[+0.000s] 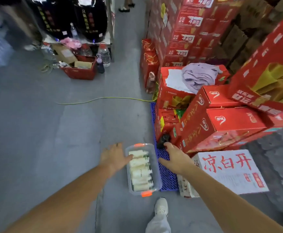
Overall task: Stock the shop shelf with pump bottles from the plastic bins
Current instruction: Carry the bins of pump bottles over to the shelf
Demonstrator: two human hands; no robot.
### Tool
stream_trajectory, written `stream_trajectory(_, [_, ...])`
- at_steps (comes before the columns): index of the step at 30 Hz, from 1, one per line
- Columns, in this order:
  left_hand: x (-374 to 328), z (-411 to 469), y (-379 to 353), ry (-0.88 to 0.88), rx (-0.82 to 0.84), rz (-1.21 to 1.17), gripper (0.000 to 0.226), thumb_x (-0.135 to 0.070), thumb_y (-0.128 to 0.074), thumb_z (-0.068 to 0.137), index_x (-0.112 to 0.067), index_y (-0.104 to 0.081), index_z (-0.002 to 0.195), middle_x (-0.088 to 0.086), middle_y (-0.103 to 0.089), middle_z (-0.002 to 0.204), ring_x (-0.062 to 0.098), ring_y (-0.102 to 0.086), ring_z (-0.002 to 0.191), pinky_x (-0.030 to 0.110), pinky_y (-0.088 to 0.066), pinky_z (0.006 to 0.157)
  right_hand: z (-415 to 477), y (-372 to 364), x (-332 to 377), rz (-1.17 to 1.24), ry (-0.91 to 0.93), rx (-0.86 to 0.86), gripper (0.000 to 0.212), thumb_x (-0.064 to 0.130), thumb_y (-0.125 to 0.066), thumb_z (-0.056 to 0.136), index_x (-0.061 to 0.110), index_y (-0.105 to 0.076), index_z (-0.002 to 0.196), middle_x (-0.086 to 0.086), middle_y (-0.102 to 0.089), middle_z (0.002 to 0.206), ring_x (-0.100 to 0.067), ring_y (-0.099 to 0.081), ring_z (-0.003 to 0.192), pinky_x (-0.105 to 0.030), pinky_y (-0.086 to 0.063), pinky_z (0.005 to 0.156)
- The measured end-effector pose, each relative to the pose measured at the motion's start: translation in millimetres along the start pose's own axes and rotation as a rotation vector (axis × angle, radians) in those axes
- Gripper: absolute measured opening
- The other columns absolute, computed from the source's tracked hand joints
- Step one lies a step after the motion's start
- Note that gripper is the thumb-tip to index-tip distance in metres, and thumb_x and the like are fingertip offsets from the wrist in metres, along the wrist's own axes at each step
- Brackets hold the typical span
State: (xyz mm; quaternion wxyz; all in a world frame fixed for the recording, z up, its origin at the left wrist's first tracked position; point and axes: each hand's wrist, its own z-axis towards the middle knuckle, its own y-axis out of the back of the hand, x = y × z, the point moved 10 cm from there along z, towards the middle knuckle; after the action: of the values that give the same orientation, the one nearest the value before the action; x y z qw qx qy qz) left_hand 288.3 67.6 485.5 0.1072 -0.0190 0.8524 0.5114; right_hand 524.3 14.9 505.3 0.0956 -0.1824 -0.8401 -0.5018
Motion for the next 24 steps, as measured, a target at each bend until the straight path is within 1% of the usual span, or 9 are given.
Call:
stream_trajectory(3, [-1.2,26.3,-22.1,0.092,0.028,0.010,0.087,-0.067,-0.049,0.088,-0.016,-0.024,0.154,0.008,-0.040,0.152,0.027,-0.041,0.137,0.038,-0.033,0.109,39.7,-9.0,-28.6,0.037,0.025,0.085,0.073,0.048,-0.057,0.093,0.020,-0.024,0.151,-0.009,-0.042,0.147,-0.030,-0.051,0.129,-0.045,-0.047,0.099])
stream_trajectory(5, [1.7,42.3,-39.4,0.141,0.033,-0.016,0.091,-0.067,-0.051,0.087,-0.016,-0.020,0.155,0.007,-0.038,0.154,0.025,-0.038,0.139,0.038,-0.032,0.110,66.3,-19.0,-47.5,0.041,0.030,0.129,0.074,0.048,-0.059,0.091,0.020,-0.025,0.151,-0.009,-0.043,0.147,-0.029,-0.050,0.130,-0.045,-0.046,0.101])
stream_trajectory(8, [9.3,59.9,-79.4,0.228,0.069,-0.075,0.097,-0.071,-0.051,0.084,-0.015,-0.018,0.156,0.004,-0.036,0.156,0.023,-0.036,0.141,0.040,-0.033,0.110,103.7,-43.9,-75.1,0.042,0.027,0.204,0.079,0.048,-0.060,0.091,0.018,-0.021,0.153,-0.009,-0.039,0.152,-0.027,-0.045,0.135,-0.042,-0.044,0.103])
stream_trajectory(10, [15.1,71.1,-115.2,0.267,0.129,-0.085,0.098,-0.071,-0.051,0.084,-0.014,-0.017,0.156,0.004,-0.034,0.157,0.022,-0.035,0.142,0.041,-0.034,0.111,125.6,-68.1,-91.5,0.037,0.008,0.255,0.083,0.048,-0.061,0.091,0.018,-0.017,0.155,-0.008,-0.037,0.154,-0.026,-0.043,0.137,-0.041,-0.043,0.104])
stream_trajectory(14, [26.2,109.4,-183.7,0.264,0.187,-0.067,0.096,-0.069,-0.052,0.085,-0.012,-0.018,0.155,0.006,-0.039,0.153,0.024,-0.039,0.139,0.041,-0.036,0.109,173.7,-127.6,-122.8,0.039,-0.023,0.331,0.085,0.043,-0.063,0.092,0.017,-0.015,0.156,-0.011,-0.037,0.153,-0.028,-0.043,0.136,-0.037,-0.041,0.106])
stream_trajectory(17, [33.1,145.2,-230.1,0.248,0.226,-0.042,0.094,-0.067,-0.053,0.085,-0.012,-0.020,0.154,0.007,-0.040,0.153,0.025,-0.041,0.138,0.042,-0.039,0.108,206.2,-168.2,-145.8,0.034,-0.053,0.354,0.087,0.042,-0.065,0.091,0.015,-0.015,0.157,-0.013,-0.035,0.154,-0.029,-0.041,0.138,-0.039,-0.040,0.108])
stream_trajectory(20, [39.7,177.4,-267.6,0.252,0.248,-0.043,0.092,-0.065,-0.055,0.086,-0.011,-0.022,0.153,0.008,-0.041,0.152,0.026,-0.041,0.137,0.042,-0.039,0.106,232.3,-203.9,-166.7,0.009,-0.103,0.388,0.088,0.042,-0.065,0.090,0.016,-0.014,0.157,-0.013,-0.036,0.153,-0.029,-0.044,0.135,-0.040,-0.043,0.105])
stream_trajectory(24, [44.3,211.8,-308.4,0.225,0.265,-0.018,0.089,-0.063,-0.055,0.087,-0.011,-0.023,0.152,0.008,-0.045,0.147,0.027,-0.045,0.132,0.042,-0.040,0.103,263.2,-245.8,-182.3,-0.035,-0.104,0.422,0.081,0.042,-0.064,0.091,0.017,-0.020,0.154,-0.012,-0.045,0.144,-0.031,-0.052,0.125,-0.040,-0.045,0.093])
